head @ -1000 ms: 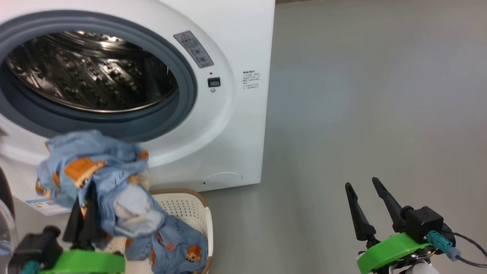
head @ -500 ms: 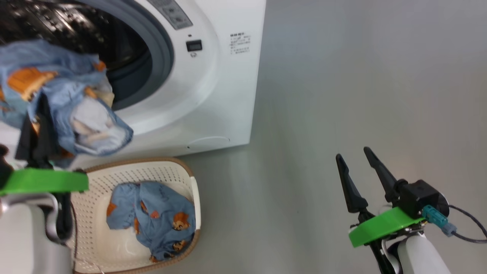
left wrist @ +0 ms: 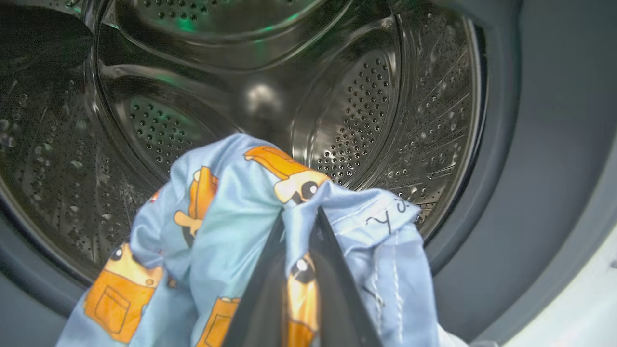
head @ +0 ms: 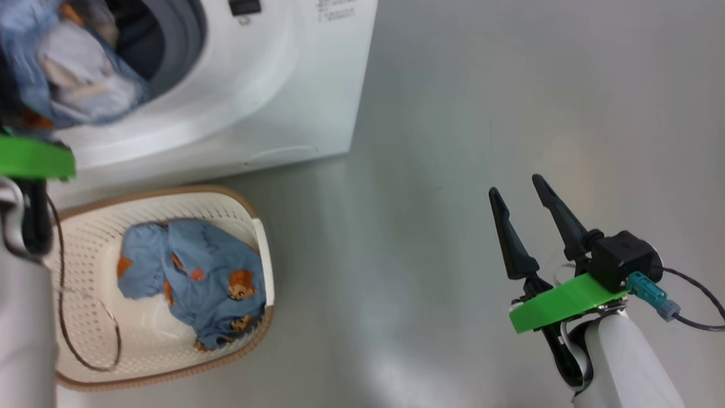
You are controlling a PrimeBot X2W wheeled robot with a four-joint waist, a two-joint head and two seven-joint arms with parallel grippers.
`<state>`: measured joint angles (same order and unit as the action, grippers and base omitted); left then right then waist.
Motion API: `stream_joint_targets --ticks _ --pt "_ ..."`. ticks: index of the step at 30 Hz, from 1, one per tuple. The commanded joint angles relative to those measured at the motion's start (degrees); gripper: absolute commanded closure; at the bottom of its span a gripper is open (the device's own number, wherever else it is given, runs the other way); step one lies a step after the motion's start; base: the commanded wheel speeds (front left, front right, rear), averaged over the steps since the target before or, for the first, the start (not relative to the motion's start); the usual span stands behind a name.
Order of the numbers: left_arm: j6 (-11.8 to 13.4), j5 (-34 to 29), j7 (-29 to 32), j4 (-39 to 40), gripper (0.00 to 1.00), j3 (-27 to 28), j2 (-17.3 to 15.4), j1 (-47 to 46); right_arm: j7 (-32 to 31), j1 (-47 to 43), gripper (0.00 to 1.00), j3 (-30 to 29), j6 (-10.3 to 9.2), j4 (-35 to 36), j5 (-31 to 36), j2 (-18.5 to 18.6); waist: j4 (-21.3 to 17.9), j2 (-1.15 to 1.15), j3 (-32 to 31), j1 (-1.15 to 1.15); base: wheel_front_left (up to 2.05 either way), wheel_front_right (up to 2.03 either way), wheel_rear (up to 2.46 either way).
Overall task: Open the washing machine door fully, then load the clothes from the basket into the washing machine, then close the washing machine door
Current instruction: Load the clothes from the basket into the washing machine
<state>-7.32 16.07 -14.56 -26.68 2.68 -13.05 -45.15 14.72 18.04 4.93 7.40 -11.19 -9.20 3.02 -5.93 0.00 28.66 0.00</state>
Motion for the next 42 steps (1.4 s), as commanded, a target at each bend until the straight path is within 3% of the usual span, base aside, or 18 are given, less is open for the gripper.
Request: stream_joint_targets --ticks 1,12,23,31,37,42 --pt "-0.2 0.4 -0.4 -0.4 1.00 0.4 -3.7 -3.6 0.3 0.8 0.00 1.8 0.09 1.5 -0.3 -0.1 -1.8 0.00 4.2 0.00 0.00 0.00 0.00" --pt "-0.2 2.6 2.8 -12.1 1.00 -3.3 -7.5 -19.4 0.3 2.6 0.00 3.7 0.09 1.0 -3.1 -0.1 -4.2 0.00 9.9 0.00 0.00 0.00 0.00" --pt "-0.2 6.1 7.8 -17.8 1.00 -7.4 -11.2 -29.4 0.3 3.3 0.00 5.2 0.09 0.7 -5.6 -0.1 -6.0 0.00 14.5 0.00 0.00 0.00 0.00" --pt "-0.2 7.1 5.9 -20.6 1.00 -9.3 -13.9 -35.0 0.3 4.3 0.00 6.2 0.09 1.2 -6.4 -0.1 -7.1 0.00 18.0 0.00 0.00 0.00 0.00" --pt "0.8 3.3 -0.2 -17.2 1.00 -9.8 -16.1 -37.8 0.3 4.2 0.00 6.2 0.09 1.5 -6.4 -0.1 -7.2 0.00 18.7 0.00 0.00 0.00 0.00" --pt "2.1 0.4 -0.4 -6.3 1.00 -7.1 -15.3 -35.4 0.3 4.7 0.00 6.4 0.09 1.6 -6.7 -0.1 -7.0 0.00 19.1 0.00 0.00 0.00 0.00"
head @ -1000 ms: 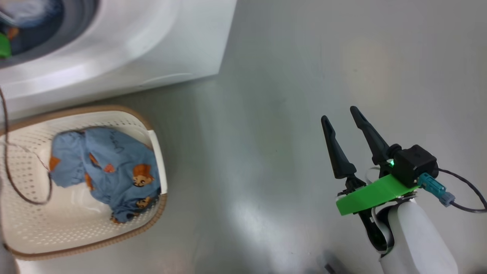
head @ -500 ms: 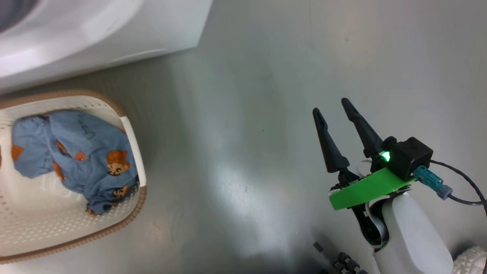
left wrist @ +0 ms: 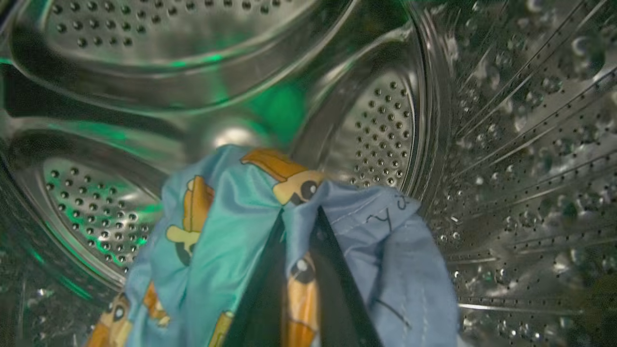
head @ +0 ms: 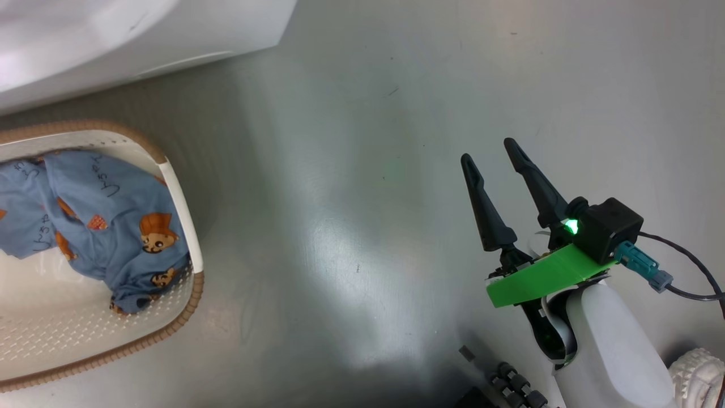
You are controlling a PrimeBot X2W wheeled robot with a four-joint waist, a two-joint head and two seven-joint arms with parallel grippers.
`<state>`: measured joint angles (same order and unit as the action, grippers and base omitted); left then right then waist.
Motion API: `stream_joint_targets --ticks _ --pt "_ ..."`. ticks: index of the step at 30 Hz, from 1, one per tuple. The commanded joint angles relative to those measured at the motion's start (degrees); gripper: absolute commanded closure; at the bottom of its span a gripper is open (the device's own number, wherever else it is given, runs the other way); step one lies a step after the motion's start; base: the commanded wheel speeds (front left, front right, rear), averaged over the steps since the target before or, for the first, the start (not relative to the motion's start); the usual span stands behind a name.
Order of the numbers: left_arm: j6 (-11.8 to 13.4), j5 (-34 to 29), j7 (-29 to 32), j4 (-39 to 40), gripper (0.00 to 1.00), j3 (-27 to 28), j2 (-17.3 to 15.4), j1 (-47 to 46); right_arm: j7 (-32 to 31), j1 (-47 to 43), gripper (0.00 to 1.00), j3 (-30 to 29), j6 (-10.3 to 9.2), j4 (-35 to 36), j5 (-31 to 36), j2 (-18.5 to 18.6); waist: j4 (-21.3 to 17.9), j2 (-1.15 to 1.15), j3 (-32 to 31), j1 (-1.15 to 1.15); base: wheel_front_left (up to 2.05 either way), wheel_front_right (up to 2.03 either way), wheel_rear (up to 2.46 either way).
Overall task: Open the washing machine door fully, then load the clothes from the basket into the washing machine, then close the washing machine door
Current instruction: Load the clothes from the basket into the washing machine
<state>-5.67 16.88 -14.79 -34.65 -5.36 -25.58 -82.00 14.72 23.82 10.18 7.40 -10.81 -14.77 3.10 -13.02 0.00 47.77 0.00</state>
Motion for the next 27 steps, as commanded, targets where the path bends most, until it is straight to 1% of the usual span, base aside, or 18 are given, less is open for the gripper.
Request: stream_joint_targets --ticks 1,2,3,4,5,10,20,27 --pt "0.5 -0.4 -0.2 2.2 1.00 1.7 -2.3 2.5 0.3 -1.0 0.00 1.2 0.09 1.1 -1.2 -0.2 0.1 0.00 -0.1 0.00 0.00 0.00 0.00" --pt "0.6 -0.3 -0.2 2.3 1.00 2.5 -1.9 3.4 0.3 -0.9 0.00 1.4 0.09 1.1 -1.2 -0.2 0.1 0.00 -0.2 0.00 0.00 0.00 0.00" --pt "0.7 -0.1 -0.2 2.3 0.94 3.2 -1.5 4.2 0.3 -0.8 0.00 1.4 0.09 1.2 -1.4 -0.2 0.1 0.00 -0.3 0.00 0.00 0.00 0.00" --pt "0.7 -0.3 -0.2 2.5 0.36 3.7 -1.2 4.9 0.3 -0.7 0.00 1.4 0.09 1.3 -1.4 -0.2 0.1 0.00 -0.5 0.00 0.00 0.00 0.00" --pt "0.6 -0.5 -0.2 2.3 0.00 3.8 -1.0 5.5 0.3 -0.8 0.00 1.4 0.09 1.3 -1.4 -0.2 0.1 0.00 -0.7 0.00 0.00 0.00 0.00" --pt "0.1 -0.4 -0.2 -0.2 0.00 4.6 0.5 7.3 0.3 -1.0 0.00 1.2 0.09 1.2 -1.2 -0.2 0.3 0.00 -1.3 0.00 0.00 0.00 0.00" --pt "-0.3 -0.2 -0.2 -7.8 0.00 4.1 2.3 7.0 0.3 -1.2 0.00 0.6 0.09 0.6 -0.7 -0.2 1.1 0.00 -2.8 0.00 0.00 0.00 0.00" --pt "-0.4 -0.1 -0.2 -9.7 0.00 4.3 3.4 8.1 0.3 -1.2 0.00 0.4 0.09 0.2 -0.4 -0.2 1.8 0.00 -4.7 0.00 0.00 0.00 0.00"
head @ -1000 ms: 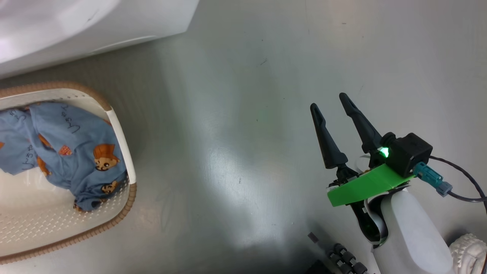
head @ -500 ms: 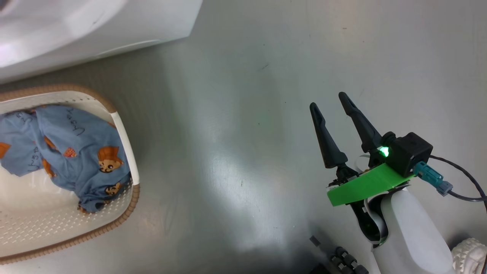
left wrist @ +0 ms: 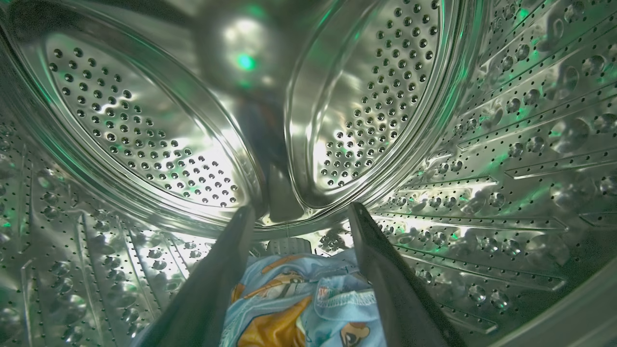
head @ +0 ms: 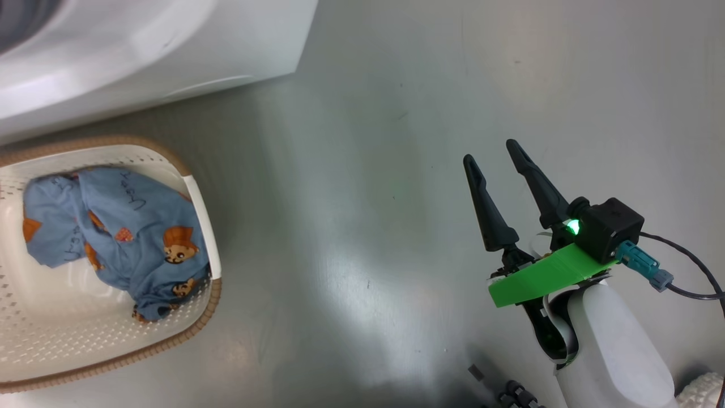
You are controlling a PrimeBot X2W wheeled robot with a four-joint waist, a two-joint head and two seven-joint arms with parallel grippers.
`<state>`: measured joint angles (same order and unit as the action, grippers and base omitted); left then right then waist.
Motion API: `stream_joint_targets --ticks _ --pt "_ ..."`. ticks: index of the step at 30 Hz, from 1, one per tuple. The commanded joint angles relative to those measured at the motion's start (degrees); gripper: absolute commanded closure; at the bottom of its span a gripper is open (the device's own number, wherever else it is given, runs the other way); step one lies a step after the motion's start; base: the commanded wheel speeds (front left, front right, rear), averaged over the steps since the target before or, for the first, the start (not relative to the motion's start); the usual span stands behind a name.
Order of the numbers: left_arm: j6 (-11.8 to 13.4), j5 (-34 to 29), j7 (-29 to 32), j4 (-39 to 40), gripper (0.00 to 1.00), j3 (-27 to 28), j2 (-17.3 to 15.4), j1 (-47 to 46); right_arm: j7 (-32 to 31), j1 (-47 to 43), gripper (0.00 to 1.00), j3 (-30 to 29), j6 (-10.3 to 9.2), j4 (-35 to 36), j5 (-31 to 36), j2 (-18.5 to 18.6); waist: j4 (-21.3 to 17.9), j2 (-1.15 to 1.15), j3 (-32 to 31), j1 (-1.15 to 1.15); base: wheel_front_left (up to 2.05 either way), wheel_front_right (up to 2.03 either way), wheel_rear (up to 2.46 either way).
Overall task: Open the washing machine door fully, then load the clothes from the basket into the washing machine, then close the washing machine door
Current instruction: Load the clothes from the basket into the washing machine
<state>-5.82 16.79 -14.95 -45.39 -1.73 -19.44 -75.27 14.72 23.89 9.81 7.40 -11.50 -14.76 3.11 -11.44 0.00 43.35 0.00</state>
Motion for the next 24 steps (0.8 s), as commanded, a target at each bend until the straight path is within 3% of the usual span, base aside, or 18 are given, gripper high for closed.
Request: stream_joint_targets --ticks 1,24 --pt "-0.3 -0.1 0.0 1.0 0.00 0.7 -2.6 1.8 0.3 -1.2 0.00 0.7 0.09 0.9 -0.4 -0.2 0.3 0.00 -0.6 0.00 0.00 0.00 0.00" --pt "-0.6 -1.5 0.0 9.4 0.00 5.4 1.9 18.5 0.3 -2.4 0.00 -0.9 0.09 -0.6 1.0 -0.2 3.1 0.00 -10.2 0.00 0.00 0.00 0.00"
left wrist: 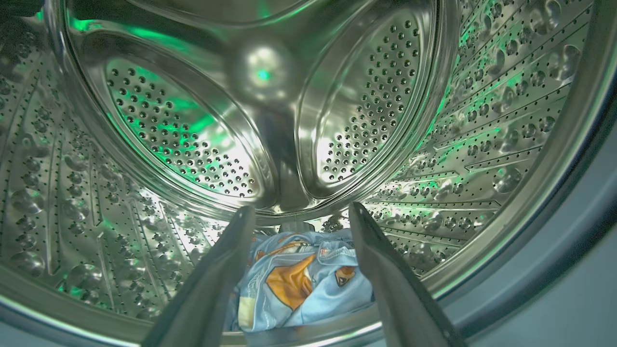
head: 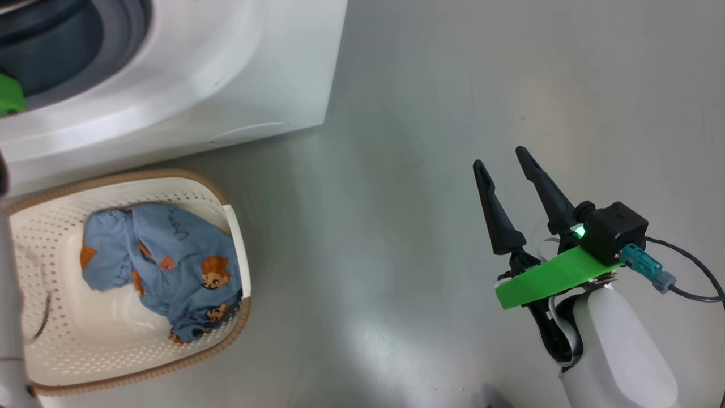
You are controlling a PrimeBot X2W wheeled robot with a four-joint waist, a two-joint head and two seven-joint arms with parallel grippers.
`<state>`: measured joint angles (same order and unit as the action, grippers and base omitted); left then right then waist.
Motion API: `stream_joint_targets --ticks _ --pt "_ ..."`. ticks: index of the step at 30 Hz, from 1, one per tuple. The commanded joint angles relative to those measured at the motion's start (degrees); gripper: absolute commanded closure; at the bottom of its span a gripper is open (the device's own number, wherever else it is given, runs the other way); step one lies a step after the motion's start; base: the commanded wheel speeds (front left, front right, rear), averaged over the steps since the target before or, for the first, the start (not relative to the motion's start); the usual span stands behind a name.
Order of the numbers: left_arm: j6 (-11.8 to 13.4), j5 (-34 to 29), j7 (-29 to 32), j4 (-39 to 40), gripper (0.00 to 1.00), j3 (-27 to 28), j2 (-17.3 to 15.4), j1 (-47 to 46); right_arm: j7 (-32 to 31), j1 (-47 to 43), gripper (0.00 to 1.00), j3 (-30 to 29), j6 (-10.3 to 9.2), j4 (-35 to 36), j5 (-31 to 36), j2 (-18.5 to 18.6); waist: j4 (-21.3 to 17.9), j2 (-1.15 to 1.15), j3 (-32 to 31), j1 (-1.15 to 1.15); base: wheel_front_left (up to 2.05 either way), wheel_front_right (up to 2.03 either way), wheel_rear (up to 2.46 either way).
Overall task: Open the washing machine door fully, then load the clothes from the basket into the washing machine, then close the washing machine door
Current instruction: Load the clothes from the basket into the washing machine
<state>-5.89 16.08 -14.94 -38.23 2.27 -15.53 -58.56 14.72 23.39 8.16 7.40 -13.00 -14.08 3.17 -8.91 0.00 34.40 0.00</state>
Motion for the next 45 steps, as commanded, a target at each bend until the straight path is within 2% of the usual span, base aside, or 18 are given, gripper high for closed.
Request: stream_joint_targets --ticks 1,25,45 --pt "-0.5 -0.8 -0.1 2.8 0.00 1.6 -1.8 2.6 0.3 -2.0 0.00 0.7 0.09 0.8 0.4 -0.3 0.7 0.00 -1.7 0.00 0.00 0.00 0.00" --pt "-1.3 -3.5 -0.1 20.5 0.00 7.7 6.3 26.7 0.3 -5.6 0.00 -0.7 0.09 -1.1 1.3 -0.3 2.5 0.00 -13.4 0.00 0.00 0.00 0.00" --pt "-1.5 -4.3 -0.1 30.8 0.00 8.8 12.1 49.1 0.3 -9.8 0.00 -1.9 0.09 -2.2 1.8 -0.3 4.4 0.00 -23.1 0.00 0.00 0.00 0.00"
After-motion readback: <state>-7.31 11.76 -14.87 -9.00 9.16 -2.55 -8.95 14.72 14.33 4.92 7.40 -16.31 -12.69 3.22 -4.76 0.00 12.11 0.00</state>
